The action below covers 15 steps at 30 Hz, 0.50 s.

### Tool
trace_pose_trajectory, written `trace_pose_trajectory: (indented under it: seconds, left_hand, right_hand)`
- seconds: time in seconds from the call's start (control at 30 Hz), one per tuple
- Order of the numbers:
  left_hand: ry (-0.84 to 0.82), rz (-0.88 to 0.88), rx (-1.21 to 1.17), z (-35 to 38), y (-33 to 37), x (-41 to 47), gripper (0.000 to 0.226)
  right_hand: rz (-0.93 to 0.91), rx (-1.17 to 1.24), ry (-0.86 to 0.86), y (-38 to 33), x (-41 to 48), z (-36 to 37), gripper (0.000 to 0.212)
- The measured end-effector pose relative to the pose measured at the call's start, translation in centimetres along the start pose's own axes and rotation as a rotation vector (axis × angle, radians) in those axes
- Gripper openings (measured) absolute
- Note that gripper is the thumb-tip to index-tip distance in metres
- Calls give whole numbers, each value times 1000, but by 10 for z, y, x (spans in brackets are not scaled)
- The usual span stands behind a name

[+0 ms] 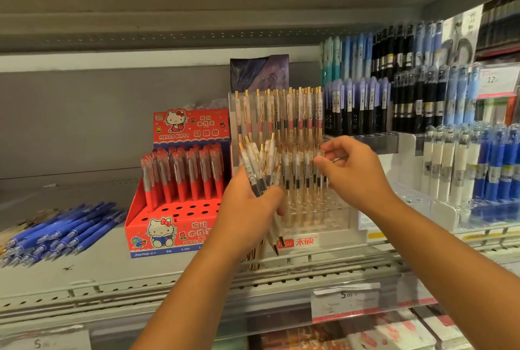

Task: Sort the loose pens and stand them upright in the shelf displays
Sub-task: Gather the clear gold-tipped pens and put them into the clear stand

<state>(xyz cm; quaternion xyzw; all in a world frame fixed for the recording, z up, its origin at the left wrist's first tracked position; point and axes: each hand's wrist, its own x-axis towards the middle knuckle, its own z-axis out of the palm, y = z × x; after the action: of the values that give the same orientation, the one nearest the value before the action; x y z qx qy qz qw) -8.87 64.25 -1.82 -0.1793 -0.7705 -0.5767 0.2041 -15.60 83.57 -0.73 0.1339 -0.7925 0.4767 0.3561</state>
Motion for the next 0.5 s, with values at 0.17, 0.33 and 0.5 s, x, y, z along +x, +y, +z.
trace_pose_trajectory:
  seconds: [0.17, 0.33, 0.5]
  left_hand:
    - [11, 16, -17, 1, 3, -1, 14]
    - [9, 7, -114, 2, 2, 0, 26]
    - [-17, 80, -172, 2, 0, 1, 33]
  right_hand:
    - [-22, 5, 43, -5, -2, -2, 18]
    - [-174, 57, 78, -27, -15, 2, 12]
    - [-115, 160, -266, -49, -27, 11, 5]
